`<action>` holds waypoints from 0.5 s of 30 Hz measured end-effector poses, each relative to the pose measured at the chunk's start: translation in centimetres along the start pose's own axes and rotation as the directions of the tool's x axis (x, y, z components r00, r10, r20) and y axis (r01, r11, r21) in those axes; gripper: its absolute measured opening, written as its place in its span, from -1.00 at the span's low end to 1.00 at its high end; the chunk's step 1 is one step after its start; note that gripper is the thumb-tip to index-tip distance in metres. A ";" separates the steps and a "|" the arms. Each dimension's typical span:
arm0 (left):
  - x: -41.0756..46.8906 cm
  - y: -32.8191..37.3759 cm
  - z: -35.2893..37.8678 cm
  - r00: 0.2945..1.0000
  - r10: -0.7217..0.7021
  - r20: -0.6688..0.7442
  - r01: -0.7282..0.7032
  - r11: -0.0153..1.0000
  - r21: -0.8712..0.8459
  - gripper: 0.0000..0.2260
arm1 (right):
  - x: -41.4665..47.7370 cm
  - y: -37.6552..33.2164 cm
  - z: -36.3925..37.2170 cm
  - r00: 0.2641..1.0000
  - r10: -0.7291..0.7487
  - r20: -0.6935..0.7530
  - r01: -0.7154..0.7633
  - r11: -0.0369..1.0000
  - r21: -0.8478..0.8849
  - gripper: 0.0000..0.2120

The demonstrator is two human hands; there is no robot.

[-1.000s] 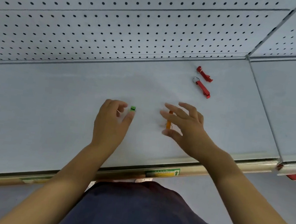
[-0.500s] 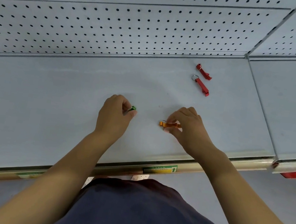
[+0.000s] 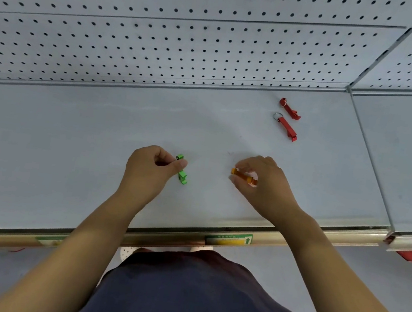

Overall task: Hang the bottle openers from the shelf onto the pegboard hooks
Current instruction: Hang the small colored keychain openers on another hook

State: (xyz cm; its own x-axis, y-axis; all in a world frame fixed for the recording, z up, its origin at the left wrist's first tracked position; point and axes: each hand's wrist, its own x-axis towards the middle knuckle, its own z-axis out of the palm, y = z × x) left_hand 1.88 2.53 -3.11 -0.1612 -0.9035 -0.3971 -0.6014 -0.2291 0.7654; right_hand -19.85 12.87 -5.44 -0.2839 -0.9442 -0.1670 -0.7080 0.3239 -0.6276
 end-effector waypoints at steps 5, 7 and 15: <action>-0.8 0.7 -1.5 0.995 -0.093 0.022 0.095 0.987 -0.129 -0.78 | -0.9 -1.8 -0.3 0.992 0.124 -0.040 -0.105 0.942 0.319 -0.84; -1.1 0.9 -2.2 0.994 -0.105 0.026 0.108 0.982 -0.157 -0.78 | -1.3 -2.6 -0.3 0.987 0.150 -0.048 -0.113 0.887 0.448 -0.83; -3.2 1.4 -6.1 0.993 -0.106 0.050 0.116 0.945 -0.305 -0.76 | -2.3 -7.6 -0.9 0.988 0.126 -0.090 -0.002 0.595 0.804 -0.83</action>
State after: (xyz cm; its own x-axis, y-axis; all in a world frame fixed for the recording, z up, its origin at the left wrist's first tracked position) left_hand 6.32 2.93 2.30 -0.1353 -0.8548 -0.5010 -0.3481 -0.4324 0.8317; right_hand -14.40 12.63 0.42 -0.4280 -0.8866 -0.1753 0.0990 0.1468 -0.9842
